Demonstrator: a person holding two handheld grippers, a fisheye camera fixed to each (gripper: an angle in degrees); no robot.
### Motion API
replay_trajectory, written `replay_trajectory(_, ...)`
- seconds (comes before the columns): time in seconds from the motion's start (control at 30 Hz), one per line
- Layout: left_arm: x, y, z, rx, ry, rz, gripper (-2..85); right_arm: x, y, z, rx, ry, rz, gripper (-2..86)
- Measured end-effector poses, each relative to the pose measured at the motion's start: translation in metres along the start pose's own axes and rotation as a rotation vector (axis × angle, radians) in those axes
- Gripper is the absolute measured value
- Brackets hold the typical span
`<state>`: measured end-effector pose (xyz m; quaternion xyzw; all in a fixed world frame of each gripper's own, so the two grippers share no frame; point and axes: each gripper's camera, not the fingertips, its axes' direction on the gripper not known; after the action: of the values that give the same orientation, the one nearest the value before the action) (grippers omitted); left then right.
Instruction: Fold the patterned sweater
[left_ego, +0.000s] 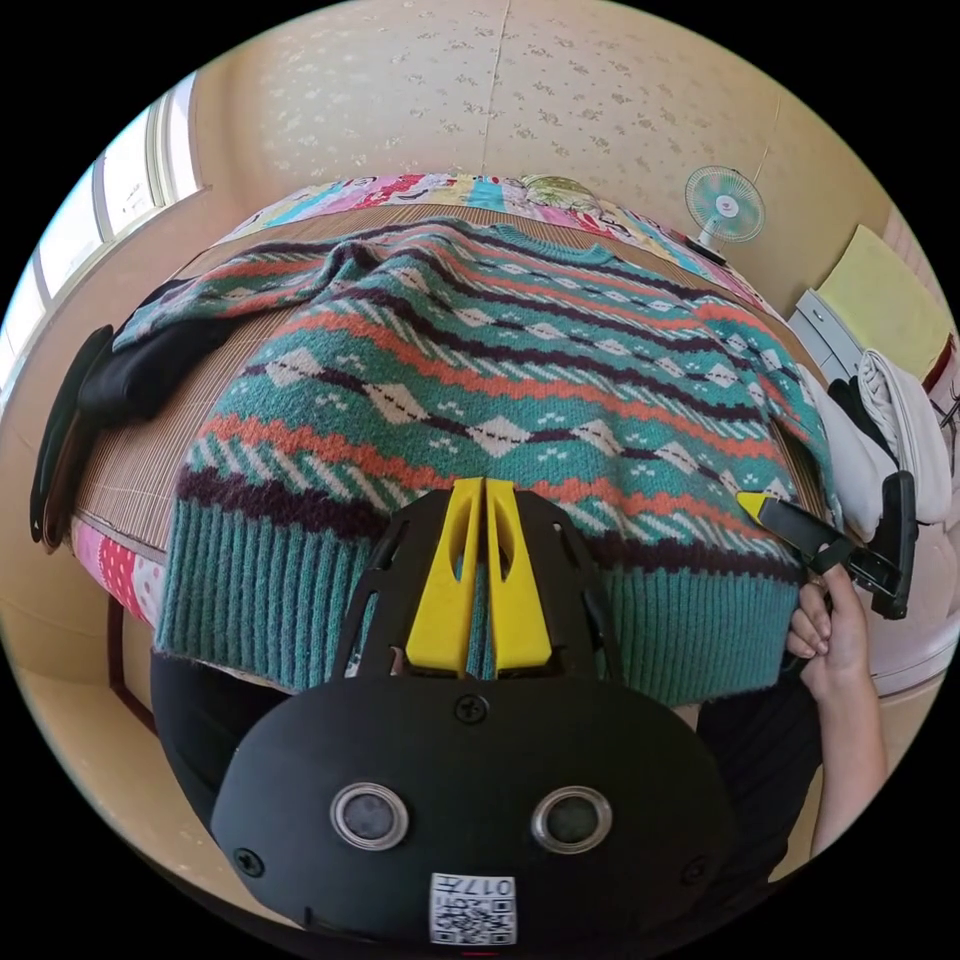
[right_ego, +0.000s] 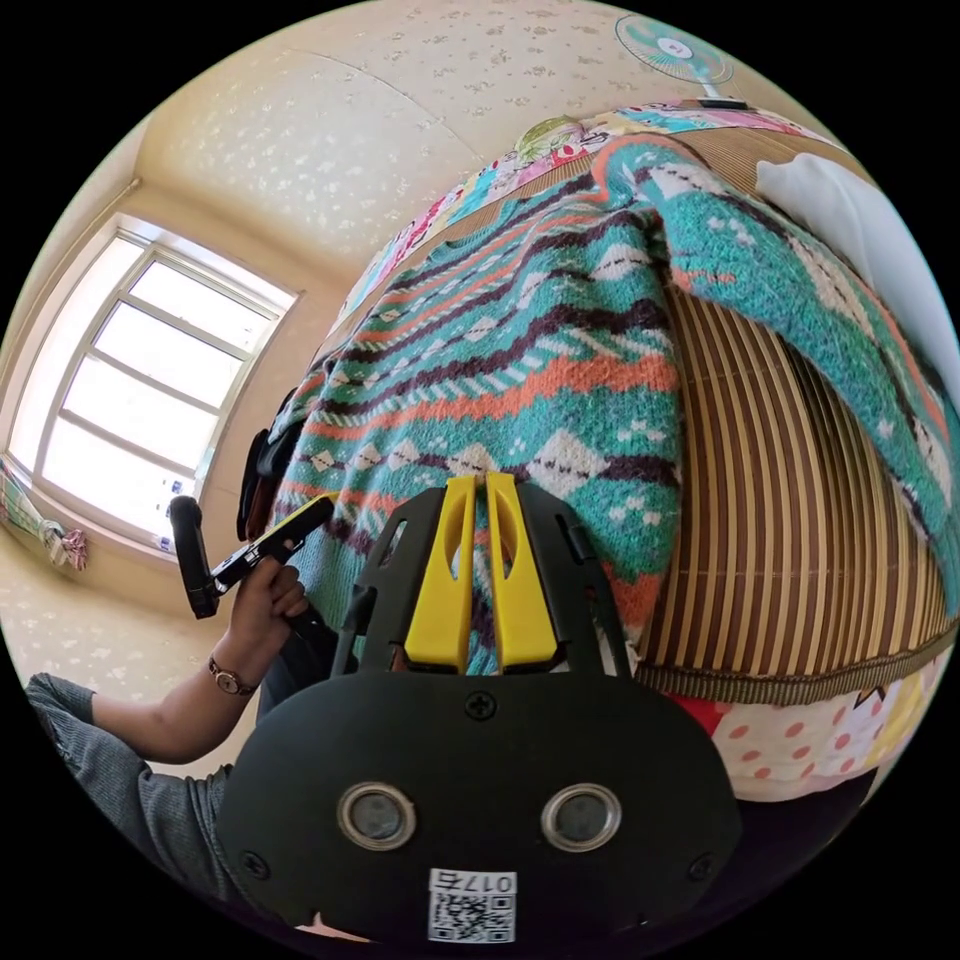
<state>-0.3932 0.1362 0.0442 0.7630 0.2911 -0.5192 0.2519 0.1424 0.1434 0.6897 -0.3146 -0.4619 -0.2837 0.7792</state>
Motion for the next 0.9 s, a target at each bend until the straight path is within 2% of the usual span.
replay_trajectory(0.57, -0.046, -0.027, -0.069, -0.001, -0.007, -0.001, -0.5, -0.012, 0.007, 0.001, -0.008, 0.016, -0.015, 1.8)
replay_trajectory(0.67, -0.054, -0.026, -0.087, -0.021, 0.018, -0.019, -0.5, -0.031, 0.012, 0.000, -0.053, 0.102, -0.057, 1.7)
replay_trajectory(0.8, -0.043, -0.009, -0.122, -0.038, 0.003, 0.106, -0.5, -0.070, 0.034, -0.002, -0.102, 0.329, -0.185, 1.7)
replay_trajectory(0.9, -0.049, 0.004, -0.151, -0.065, 0.047, 0.133, -0.5, -0.083, 0.050, -0.005, -0.125, 0.378, -0.198, 1.7)
